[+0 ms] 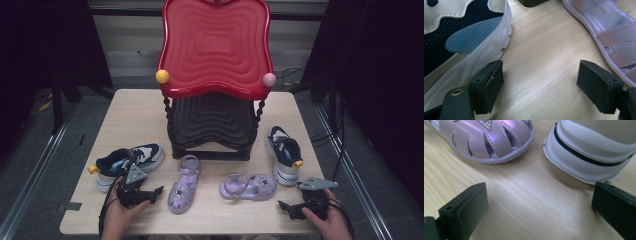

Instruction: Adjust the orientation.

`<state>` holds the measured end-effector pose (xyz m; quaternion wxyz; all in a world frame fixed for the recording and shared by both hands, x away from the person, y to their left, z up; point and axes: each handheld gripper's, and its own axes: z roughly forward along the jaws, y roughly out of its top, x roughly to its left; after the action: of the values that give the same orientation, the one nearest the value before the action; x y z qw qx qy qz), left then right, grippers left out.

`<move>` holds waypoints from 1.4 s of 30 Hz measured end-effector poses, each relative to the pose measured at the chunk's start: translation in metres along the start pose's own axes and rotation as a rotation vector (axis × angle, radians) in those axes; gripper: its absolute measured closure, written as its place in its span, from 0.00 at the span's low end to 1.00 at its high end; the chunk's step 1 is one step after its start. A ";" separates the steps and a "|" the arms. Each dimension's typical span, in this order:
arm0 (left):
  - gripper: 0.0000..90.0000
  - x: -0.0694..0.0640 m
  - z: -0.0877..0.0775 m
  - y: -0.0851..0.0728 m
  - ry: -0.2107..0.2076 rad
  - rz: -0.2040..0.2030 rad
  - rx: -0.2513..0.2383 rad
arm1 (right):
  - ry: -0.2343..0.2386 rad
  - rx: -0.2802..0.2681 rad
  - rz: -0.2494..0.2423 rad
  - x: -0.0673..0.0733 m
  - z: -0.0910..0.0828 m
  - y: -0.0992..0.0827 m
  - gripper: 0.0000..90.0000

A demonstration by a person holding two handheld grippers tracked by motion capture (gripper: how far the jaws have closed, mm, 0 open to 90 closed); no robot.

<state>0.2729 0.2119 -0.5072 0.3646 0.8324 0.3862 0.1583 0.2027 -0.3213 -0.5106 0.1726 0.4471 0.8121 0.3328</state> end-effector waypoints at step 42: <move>0.35 -0.052 -0.016 0.049 -0.171 -0.051 0.042 | 0.000 0.000 0.001 0.000 0.000 0.000 0.00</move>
<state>0.2562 0.1587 -0.4594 0.3824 0.8404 0.3778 0.0693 0.2025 -0.3213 -0.5106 0.1726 0.4474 0.8119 0.3329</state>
